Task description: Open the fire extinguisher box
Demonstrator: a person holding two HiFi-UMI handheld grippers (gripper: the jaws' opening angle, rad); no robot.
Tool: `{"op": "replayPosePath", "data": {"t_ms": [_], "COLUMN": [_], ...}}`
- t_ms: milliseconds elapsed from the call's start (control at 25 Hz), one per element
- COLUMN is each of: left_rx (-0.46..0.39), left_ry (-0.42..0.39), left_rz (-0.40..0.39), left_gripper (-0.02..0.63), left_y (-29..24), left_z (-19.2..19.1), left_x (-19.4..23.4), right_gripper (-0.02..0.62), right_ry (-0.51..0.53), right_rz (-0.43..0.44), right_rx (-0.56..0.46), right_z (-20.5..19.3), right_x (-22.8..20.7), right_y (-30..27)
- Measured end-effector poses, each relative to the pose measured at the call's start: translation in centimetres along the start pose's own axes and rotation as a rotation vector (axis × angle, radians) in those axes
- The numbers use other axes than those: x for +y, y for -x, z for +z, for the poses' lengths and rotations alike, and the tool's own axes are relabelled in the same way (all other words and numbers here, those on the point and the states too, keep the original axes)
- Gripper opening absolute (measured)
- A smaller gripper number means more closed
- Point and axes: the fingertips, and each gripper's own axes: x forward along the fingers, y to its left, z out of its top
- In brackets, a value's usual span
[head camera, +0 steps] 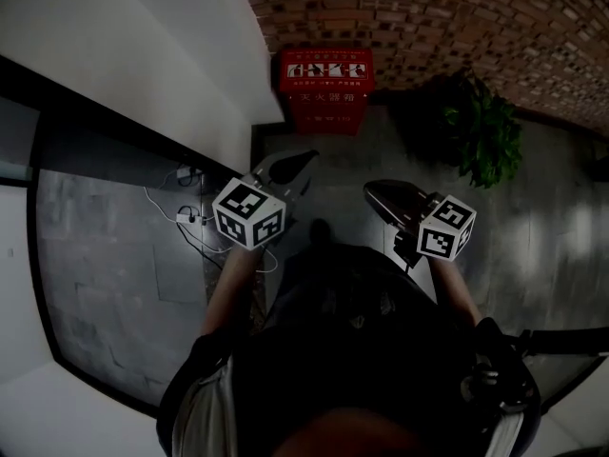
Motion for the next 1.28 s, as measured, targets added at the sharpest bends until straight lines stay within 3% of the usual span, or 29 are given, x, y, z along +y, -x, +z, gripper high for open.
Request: {"op": "replayPosePath", "data": {"t_ms": [320, 520, 720, 1040, 1160, 1280], "left_rx": [-0.015, -0.015, 0.003, 0.089, 0.127, 0.099], "left_ry": [0.017, 0.018, 0.057, 0.044, 0.044, 0.066], "left_rz": [-0.029, -0.035, -0.024, 0.101, 0.2, 0.301], "left_gripper": [-0.005, -0.005, -0.005, -0.004, -0.005, -0.005], "left_y": [0.2, -1.1, -2.5, -8.0, -11.1, -13.2], "left_z": [1.6, 2.5, 2.4, 2.7, 2.8, 4.1], "left_x": [6.2, 7.7, 8.4, 12.6, 15.2, 17.7], "right_gripper": [0.002, 0.002, 0.002, 0.002, 0.002, 0.002], "right_ry": [0.01, 0.008, -0.021, -0.037, -0.075, -0.114], "right_rz": [-0.02, -0.038, -0.003, 0.102, 0.121, 0.147], "right_rx": [0.025, 0.094, 0.116, 0.126, 0.134, 0.127], "right_z": [2.1, 1.7, 2.0, 4.8, 6.0, 7.6], "right_x": [-1.3, -2.5, -4.7, -11.4, -15.3, -18.6], "right_y": [-5.7, -7.1, -7.8, -9.5, -9.2, -9.0]}}
